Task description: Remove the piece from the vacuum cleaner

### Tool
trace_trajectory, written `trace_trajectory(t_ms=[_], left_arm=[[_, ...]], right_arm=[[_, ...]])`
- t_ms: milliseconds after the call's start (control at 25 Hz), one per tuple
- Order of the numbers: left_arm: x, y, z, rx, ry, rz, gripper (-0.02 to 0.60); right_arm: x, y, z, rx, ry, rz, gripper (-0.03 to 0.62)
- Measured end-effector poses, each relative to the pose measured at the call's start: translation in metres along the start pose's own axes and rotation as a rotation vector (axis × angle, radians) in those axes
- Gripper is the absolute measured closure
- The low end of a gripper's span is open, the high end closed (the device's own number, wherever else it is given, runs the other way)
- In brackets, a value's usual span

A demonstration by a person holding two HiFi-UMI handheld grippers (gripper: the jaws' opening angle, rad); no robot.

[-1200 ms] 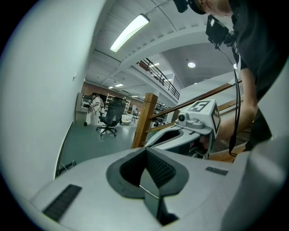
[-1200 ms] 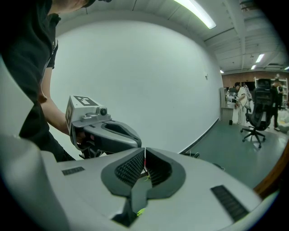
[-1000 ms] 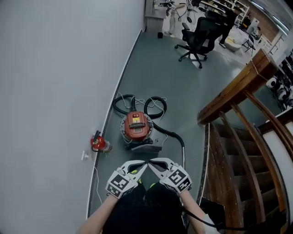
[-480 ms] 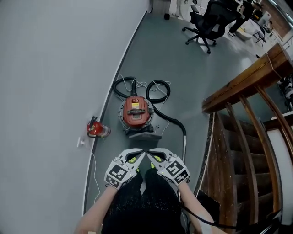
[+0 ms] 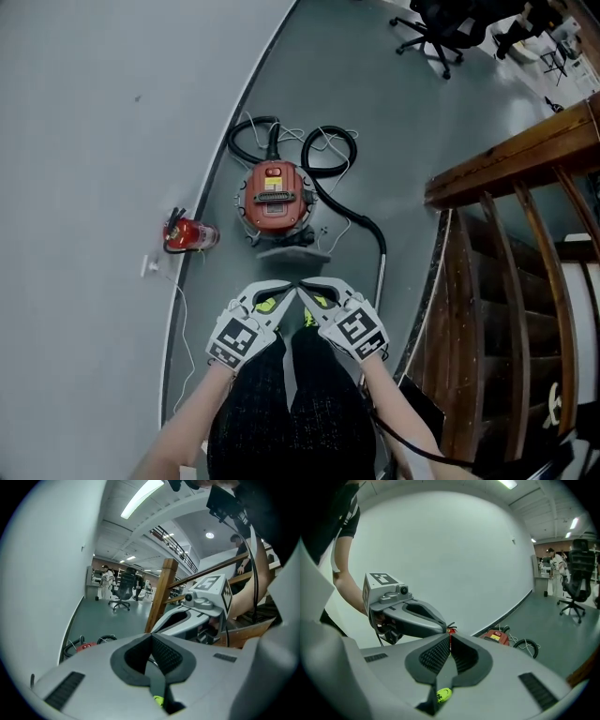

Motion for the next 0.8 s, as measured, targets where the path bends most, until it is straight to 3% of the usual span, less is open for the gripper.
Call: trace_trajectory(t_ms=[280,680,800], left_arm=[[-0.027,0.032,0.026,-0.018,-0.009,-0.001,0.574],[-0.043,0.104,0.063,-0.084,0.039,-0.036,0.569],[-0.053,0.122,0.072,-0.080,0.024,-0.044,0.540]], right_arm=[[0.023,0.030,0.030,-0.016,-0.017,-0.034,0.579],[0.036,0.089,0.064,-0.056,-0.024,-0.042,0.574],[0.045,0.108,0.076,-0.071,-0.015,-0.045,0.553]])
Point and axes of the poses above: the fingertips, and each gripper's own axes: z forward along the fingers, x to its right, y out of its underside, the point moved 1 cm from there along -z, backward along the fingers, and after that the axes turned 13 degrees about y, right-handed, at the moved point
